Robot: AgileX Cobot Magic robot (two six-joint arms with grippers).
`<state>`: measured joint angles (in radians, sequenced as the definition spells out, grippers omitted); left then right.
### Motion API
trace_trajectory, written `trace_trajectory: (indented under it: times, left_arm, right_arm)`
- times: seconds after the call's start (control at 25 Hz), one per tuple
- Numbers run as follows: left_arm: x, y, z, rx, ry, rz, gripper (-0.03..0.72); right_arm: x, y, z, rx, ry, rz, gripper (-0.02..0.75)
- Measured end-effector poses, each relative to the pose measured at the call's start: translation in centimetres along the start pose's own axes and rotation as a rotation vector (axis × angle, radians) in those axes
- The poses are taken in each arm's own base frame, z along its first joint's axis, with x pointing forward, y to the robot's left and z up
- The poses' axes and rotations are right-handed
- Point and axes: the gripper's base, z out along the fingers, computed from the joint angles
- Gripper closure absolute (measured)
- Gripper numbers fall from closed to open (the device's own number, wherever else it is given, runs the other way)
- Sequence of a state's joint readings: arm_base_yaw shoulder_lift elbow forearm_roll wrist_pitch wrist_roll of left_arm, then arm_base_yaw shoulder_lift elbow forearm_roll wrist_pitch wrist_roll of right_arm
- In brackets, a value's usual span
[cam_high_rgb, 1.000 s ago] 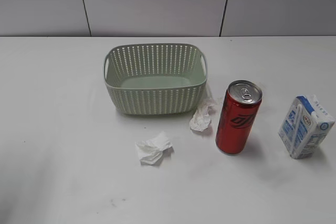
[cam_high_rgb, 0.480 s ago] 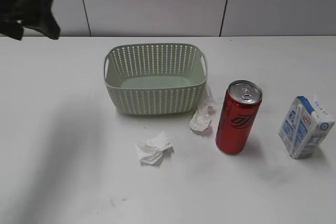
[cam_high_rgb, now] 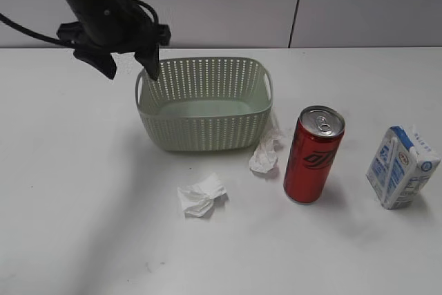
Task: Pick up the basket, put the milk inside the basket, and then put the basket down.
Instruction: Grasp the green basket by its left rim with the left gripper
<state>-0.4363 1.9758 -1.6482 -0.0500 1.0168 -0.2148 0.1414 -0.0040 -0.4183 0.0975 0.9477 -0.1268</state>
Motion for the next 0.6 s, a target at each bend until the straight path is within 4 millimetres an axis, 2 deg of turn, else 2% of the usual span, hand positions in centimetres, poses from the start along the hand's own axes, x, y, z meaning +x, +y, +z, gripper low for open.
trace_trajectory:
  times: [0.4,0.6]
  left_arm:
    - [-1.0,0.3,6.5,-0.062,0.070,-0.037,0.107]
    - [-0.9,0.4,8.7,-0.068,0.088,-0.067,0.127]
  right_arm:
    - [0.0,0.0,0.0,0.000,0.000,0.001,0.147]
    - [0.0,0.0,0.0,0.001,0.000,0.000,0.147]
